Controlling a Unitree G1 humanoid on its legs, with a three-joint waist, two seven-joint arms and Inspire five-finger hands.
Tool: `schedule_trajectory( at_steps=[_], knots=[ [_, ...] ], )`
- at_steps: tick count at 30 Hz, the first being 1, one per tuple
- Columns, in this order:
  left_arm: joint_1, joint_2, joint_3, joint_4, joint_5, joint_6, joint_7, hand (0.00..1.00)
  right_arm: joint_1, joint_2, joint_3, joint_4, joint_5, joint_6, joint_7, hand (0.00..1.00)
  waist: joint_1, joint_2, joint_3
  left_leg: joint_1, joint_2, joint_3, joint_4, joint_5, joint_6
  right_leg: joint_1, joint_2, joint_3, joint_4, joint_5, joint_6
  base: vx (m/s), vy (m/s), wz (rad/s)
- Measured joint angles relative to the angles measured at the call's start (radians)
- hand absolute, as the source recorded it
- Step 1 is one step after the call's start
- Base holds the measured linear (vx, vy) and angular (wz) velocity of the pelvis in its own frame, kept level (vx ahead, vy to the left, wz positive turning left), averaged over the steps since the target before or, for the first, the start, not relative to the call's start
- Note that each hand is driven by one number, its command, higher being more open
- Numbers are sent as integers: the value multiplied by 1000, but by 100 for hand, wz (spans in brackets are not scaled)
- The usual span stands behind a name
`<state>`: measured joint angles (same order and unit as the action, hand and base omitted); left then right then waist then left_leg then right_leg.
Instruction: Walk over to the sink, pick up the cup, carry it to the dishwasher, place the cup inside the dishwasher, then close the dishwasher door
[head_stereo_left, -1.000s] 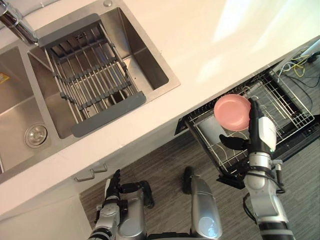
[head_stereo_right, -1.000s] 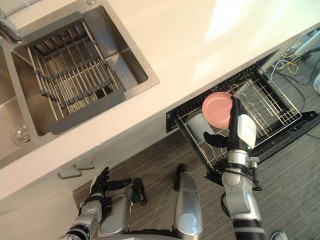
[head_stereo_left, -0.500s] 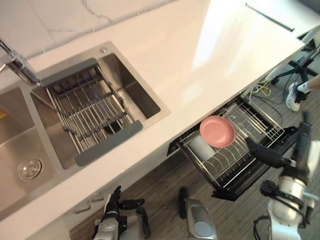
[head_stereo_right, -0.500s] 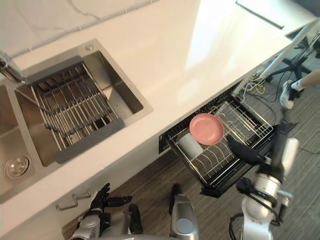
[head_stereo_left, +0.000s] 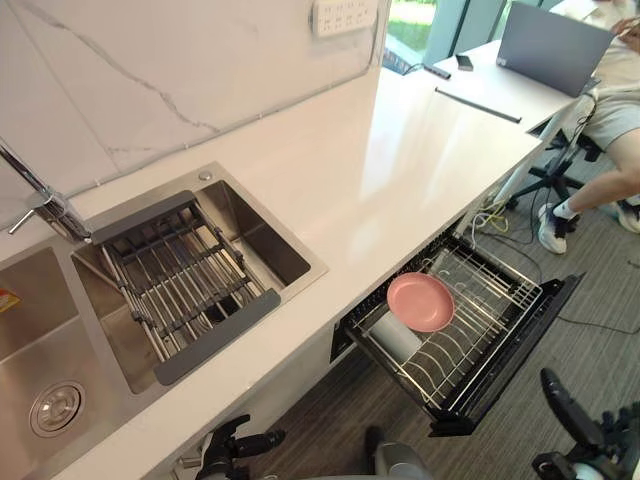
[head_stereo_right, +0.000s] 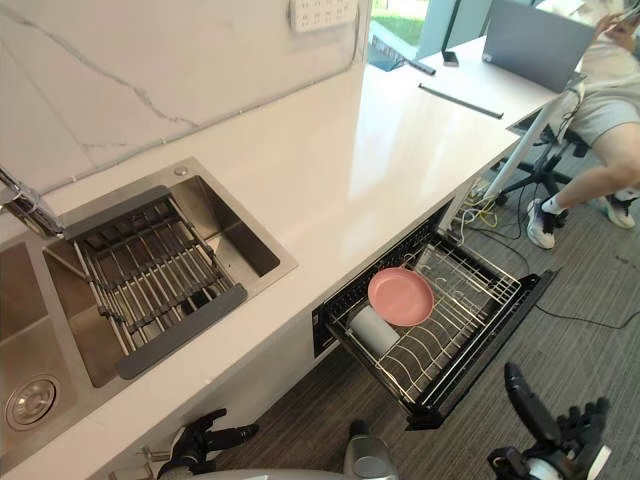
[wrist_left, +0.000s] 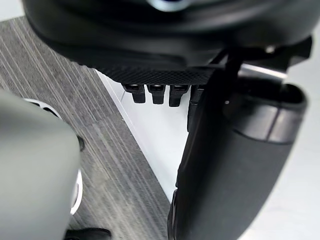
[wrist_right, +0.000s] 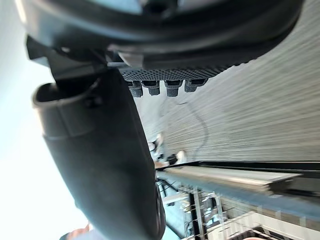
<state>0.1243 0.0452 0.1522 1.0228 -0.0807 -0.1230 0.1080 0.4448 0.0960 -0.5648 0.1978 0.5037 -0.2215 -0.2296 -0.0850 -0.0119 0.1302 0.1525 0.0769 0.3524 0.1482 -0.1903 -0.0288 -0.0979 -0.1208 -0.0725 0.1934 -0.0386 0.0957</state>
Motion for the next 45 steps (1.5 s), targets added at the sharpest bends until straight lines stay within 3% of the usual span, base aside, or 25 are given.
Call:
schedule_trajectory(
  at_steps=[3, 8, 15, 20, 26, 32, 39, 45],
  knots=[
    [10, -9, -2, -6, 1, -15, -1, 100, 10, 6, 28, 119, 66, 11, 34, 100, 14, 8, -18, 6, 24, 54, -7, -12, -18, 6, 10, -11, 0, -1, -12, -100, -47, 7],
    [18, -26, 0, -13, 0, -31, -3, 100, -6, -2, 56, 264, 155, 21, 118, 100, 43, 18, -37, 5, 30, 45, -11, -10, -22, 11, 13, -26, 0, 4, -17, -51, -35, 9],
    [10, -26, -3, -2, 0, -46, -28, 100, -76, -29, 143, 430, 252, 45, 234, 100, 60, 19, -38, -1, 15, -22, -68, 35, -27, 28, -5, -84, -19, 5, -18, -1, -15, 27],
    [-2, -17, -11, 11, 0, -56, -45, 100, -102, -68, 202, 506, 246, 48, 262, 100, 73, 20, -36, -3, 4, -111, -89, 56, -33, 52, -12, -130, -39, 6, -16, 50, -4, 26],
    [-27, 18, -106, 43, 1, -60, -68, 100, -101, -144, 303, 537, 179, 60, 266, 100, 70, 15, -29, -20, -13, -200, -96, 88, -33, 86, -20, -191, -76, 11, -11, 11, -10, 27],
    [-39, 37, -133, 44, 2, -60, -72, 100, -103, -202, 424, 526, 120, 73, 266, 100, 72, -2, -16, -36, -15, -275, -110, 118, -34, 114, -25, -258, -92, 13, -14, -33, -43, 36],
    [-59, 48, -155, 52, 23, -61, -84, 100, -148, -290, 652, 404, 27, 97, 305, 100, 100, -2, -16, -60, -12, -371, -132, 119, -36, 112, -20, -310, -102, 20, -24, -69, -42, 21],
    [-67, 49, -161, 51, 24, -66, -92, 100, -248, -326, 737, 365, -42, 100, 329, 100, 121, 0, -15, -78, -7, -395, -128, 125, -39, 111, -19, -334, -101, 16, -24, -36, -34, 13]
  ],
)
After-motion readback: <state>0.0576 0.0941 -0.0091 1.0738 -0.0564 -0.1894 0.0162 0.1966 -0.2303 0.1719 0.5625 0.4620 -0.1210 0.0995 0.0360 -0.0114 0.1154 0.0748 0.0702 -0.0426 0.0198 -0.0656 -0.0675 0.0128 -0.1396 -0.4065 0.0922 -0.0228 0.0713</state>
